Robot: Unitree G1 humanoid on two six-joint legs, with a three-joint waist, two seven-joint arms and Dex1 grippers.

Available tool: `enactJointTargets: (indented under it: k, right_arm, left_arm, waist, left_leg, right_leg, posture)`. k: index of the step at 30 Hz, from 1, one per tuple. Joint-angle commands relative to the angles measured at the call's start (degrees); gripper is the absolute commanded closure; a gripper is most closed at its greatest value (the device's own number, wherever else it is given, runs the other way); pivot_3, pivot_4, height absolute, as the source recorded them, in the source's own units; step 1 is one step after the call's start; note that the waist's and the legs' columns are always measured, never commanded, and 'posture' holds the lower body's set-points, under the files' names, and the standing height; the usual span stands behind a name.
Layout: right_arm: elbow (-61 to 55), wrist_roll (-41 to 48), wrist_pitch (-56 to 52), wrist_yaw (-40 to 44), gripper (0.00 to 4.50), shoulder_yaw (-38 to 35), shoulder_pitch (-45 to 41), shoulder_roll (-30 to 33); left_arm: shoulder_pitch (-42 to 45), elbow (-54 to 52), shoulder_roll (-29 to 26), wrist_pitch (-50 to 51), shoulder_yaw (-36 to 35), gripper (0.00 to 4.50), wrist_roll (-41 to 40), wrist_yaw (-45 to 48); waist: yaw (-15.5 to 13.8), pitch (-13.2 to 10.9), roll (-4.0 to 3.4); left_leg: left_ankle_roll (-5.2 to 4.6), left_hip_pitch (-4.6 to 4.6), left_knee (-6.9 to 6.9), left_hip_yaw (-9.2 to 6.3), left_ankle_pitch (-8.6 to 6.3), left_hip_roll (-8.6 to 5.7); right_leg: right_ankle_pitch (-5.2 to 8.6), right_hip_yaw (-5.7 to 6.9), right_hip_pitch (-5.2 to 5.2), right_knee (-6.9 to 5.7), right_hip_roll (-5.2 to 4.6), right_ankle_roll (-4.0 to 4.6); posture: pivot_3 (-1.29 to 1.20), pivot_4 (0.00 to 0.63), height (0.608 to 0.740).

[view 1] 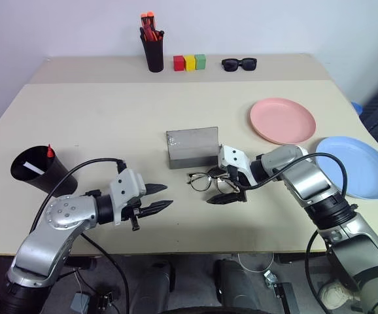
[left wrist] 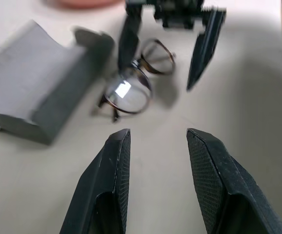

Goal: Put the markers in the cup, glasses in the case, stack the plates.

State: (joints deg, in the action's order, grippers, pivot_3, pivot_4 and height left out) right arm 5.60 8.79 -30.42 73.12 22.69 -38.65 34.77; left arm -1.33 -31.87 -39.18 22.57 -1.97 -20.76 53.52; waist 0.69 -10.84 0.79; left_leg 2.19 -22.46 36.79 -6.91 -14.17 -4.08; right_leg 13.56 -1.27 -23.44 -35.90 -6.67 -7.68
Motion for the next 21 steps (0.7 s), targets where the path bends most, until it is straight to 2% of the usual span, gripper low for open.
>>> enactJointTargets:
  k: [1,7,10,17,21]
  right_arm:
    - [0.7,-0.4,1.5,0.1,0.00,-0.5,-1.6,-0.7]
    - [3.2,-1.1,3.2,0.0,0.00,-0.9,-2.4,-1.3]
    - [4.0,-1.3,3.8,0.1,0.92,-1.4,-2.3,-0.7]
    - [4.5,-1.3,4.3,0.6,4.49,-2.0,-2.2,0.7]
    - [4.6,-1.5,4.4,0.5,4.49,-2.3,-2.5,0.8]
  left_arm:
    - [-1.5,-0.1,0.0,-5.6,-2.1,2.70,-1.3,1.6]
    - [-3.5,1.7,-0.8,-9.1,-2.3,2.70,-1.2,2.9]
    - [-3.9,2.0,-1.2,-9.9,-2.1,2.63,-0.9,3.0]
    - [-2.9,2.3,-1.2,-10.6,-1.2,2.63,-0.5,2.3]
    - [-2.6,2.5,-1.2,-10.9,-0.8,2.63,-0.4,2.3]
  waist:
    - [0.0,0.0,0.00]
    - [0.1,0.0,-0.02]
    - [0.1,0.0,-0.03]
    - [0.1,0.0,-0.04]
    - [0.1,0.0,-0.04]
  left_leg:
    - [0.00,0.00,0.00,0.01,0.00,0.00]
    - [0.00,0.00,-0.02,0.04,0.00,-0.01]
    - [0.00,0.00,-0.02,0.05,0.00,-0.01]
    - [0.00,0.01,-0.03,0.05,0.00,-0.01]
    - [0.00,0.02,-0.02,0.05,0.00,-0.01]
  right_leg:
    - [0.00,0.00,0.01,0.01,-0.01,0.00]
    - [0.01,0.00,-0.02,0.02,0.00,0.01]
    - [0.01,0.00,-0.02,0.02,0.00,0.01]
    - [0.00,0.00,0.00,0.02,0.00,0.00]
    - [0.00,0.00,0.00,0.02,0.00,0.02]
  posture:
    - [0.00,0.150,0.740]
    - [0.00,0.150,0.740]
    - [0.00,0.150,0.740]
    - [0.00,0.150,0.740]
    - [0.00,0.150,0.740]
